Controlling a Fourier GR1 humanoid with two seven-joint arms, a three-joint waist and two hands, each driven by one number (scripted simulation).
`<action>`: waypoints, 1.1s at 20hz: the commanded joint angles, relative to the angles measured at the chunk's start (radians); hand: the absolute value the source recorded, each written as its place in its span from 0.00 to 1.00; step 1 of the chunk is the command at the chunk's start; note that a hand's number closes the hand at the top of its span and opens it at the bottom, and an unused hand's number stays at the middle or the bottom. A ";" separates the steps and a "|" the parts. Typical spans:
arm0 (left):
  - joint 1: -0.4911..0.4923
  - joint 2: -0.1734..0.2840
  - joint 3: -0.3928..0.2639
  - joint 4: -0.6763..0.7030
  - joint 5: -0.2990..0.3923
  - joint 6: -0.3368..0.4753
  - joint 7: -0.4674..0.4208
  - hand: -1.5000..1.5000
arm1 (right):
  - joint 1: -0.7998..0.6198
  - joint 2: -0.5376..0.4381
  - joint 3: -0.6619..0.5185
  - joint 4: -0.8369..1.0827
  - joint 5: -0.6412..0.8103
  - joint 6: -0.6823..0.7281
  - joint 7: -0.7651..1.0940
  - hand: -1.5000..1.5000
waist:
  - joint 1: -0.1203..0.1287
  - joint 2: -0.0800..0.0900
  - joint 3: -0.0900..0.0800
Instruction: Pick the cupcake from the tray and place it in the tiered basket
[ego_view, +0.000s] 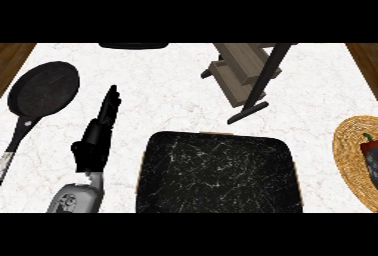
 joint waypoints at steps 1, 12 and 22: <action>-0.017 -0.014 0.010 0.023 0.005 0.007 0.001 0.50 | 0.016 0.048 -0.088 0.056 -0.039 -0.100 0.058 0.00 | -0.005 -0.002 0.000; 0.005 -0.007 0.002 -0.024 -0.025 0.019 0.009 0.50 | -0.004 -0.053 -0.279 0.069 -0.138 -0.350 0.057 0.00 | -0.010 -0.005 0.001; 0.017 -0.005 0.020 -0.016 -0.004 0.004 0.012 0.50 | 0.125 -0.309 -0.501 0.003 -0.288 -0.268 0.116 0.00 | -0.043 -0.014 0.002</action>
